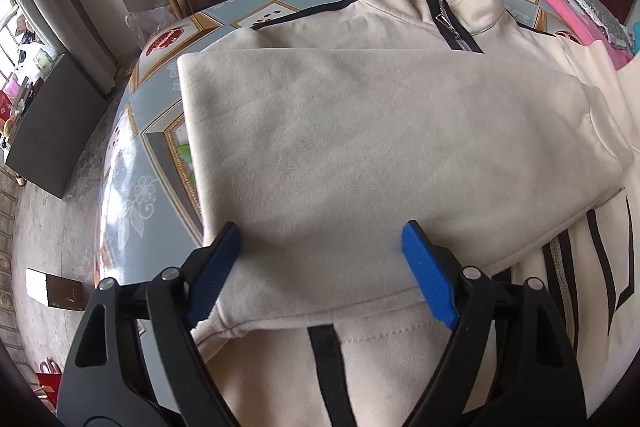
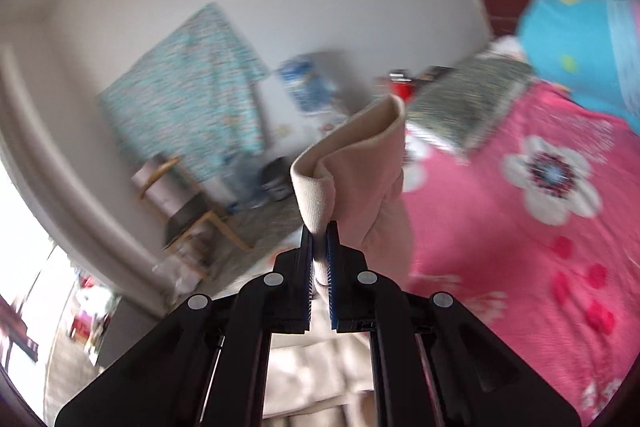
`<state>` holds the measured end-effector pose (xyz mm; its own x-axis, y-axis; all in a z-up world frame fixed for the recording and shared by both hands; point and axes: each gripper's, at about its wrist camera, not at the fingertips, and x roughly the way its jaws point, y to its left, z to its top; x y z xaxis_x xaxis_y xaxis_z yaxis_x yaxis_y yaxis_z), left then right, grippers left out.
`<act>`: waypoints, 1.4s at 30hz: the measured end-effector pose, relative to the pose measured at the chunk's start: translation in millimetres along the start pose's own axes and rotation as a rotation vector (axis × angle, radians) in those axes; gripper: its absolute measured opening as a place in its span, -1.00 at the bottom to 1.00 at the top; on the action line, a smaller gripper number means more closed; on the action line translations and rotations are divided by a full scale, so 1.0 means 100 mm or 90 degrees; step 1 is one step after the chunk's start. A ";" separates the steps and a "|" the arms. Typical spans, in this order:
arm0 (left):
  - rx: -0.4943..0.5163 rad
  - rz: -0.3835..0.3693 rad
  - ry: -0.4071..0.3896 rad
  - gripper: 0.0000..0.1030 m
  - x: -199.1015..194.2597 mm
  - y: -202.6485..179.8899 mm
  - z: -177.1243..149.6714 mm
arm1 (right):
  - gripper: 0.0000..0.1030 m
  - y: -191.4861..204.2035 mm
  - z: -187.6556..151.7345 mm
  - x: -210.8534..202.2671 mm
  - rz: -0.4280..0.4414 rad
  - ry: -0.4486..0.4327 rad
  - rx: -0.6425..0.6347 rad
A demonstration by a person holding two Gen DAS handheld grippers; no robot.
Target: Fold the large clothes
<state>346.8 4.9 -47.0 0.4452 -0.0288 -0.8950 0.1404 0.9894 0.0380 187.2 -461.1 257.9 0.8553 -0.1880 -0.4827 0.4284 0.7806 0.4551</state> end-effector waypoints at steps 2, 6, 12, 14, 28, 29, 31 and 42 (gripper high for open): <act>-0.005 -0.015 -0.010 0.49 -0.10 0.06 -0.05 | -0.87 0.38 -0.10 0.08 0.036 0.015 -0.025; -0.001 -0.036 -0.033 0.43 -0.32 0.24 -0.20 | -0.87 1.11 -0.48 0.34 0.107 0.064 -0.079; -0.012 -0.055 -0.045 0.30 -0.55 0.67 -0.44 | -0.87 2.01 -1.51 1.19 0.163 0.202 -0.155; -0.017 -0.061 -0.048 0.27 -0.61 0.82 -0.52 | -0.87 2.21 -1.97 1.47 0.161 0.254 -0.186; -0.022 -0.138 -0.059 0.09 -0.63 0.96 -0.46 | 0.01 2.29 -3.21 2.40 0.228 0.530 -0.216; -0.024 -0.149 -0.064 0.08 -0.64 0.93 -0.41 | 0.02 2.23 -3.06 2.32 0.238 0.521 -0.216; -0.031 -0.164 -0.072 0.06 -0.63 0.87 -0.30 | 0.02 2.02 -2.74 2.17 0.242 0.496 -0.207; -0.105 -0.149 -0.056 -0.13 -0.29 0.74 0.31 | 0.02 -0.55 -1.28 2.05 -0.001 0.333 0.048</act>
<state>371.2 75.1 -4.2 0.4935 -0.2643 -0.8286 0.1057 0.9639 -0.2445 302.0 -466.1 38.2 0.6029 0.1493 -0.7837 0.4657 0.7317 0.4977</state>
